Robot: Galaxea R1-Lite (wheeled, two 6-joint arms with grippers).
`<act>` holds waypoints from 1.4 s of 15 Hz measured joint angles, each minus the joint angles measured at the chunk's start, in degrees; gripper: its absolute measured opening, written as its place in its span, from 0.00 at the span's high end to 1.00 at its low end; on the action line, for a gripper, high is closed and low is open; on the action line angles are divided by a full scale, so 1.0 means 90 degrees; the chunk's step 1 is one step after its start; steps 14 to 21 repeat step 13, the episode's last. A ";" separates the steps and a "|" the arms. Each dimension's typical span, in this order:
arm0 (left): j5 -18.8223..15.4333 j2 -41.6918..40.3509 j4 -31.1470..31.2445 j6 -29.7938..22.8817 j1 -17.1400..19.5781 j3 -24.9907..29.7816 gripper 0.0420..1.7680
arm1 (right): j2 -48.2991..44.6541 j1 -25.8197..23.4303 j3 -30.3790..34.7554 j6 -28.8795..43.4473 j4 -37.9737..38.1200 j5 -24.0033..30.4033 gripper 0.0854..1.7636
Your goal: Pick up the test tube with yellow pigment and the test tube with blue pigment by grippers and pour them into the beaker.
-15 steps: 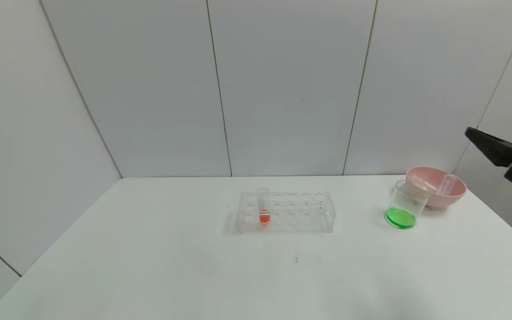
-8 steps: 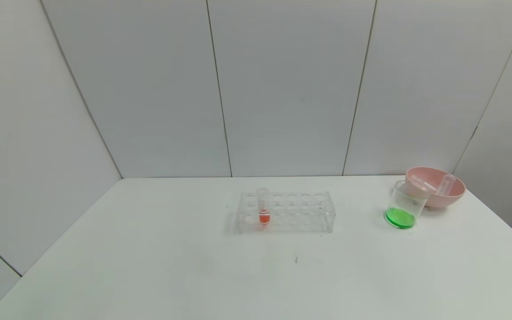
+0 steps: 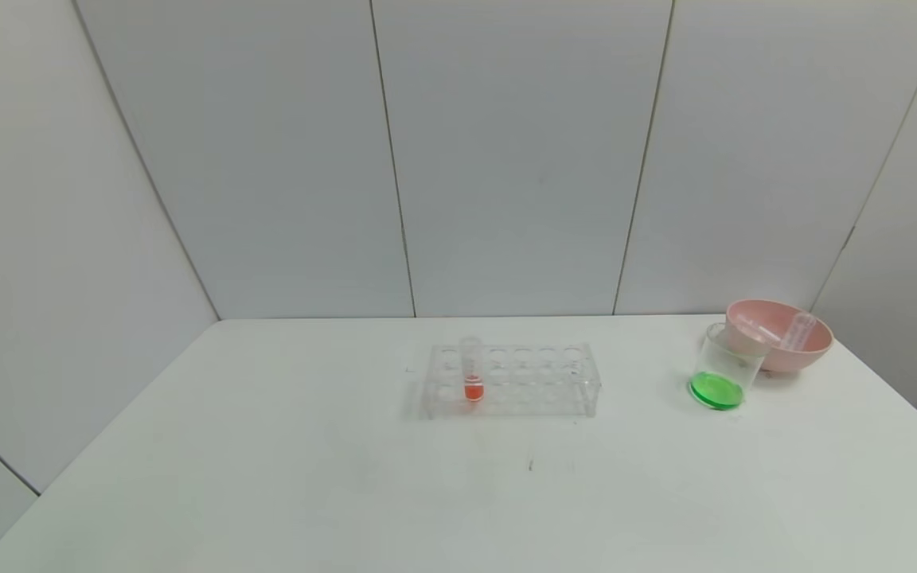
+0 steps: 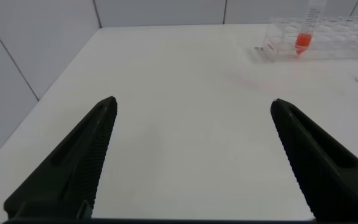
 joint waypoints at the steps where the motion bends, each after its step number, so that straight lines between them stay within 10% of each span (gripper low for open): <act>1: -0.0003 0.0000 0.0000 0.0000 0.0000 0.0000 0.00 | -0.0112 -0.0005 0.0297 0.0016 -0.0056 -0.0102 0.04; 8: 0.0000 0.0000 0.0003 0.0000 0.0000 0.0000 0.00 | -0.0276 0.0005 0.2622 0.0070 0.0217 -0.0545 0.04; 21: 0.0000 0.0000 0.0000 0.0000 0.0000 0.0000 0.00 | -0.0276 0.0031 0.2778 0.0001 0.0272 -0.0603 0.04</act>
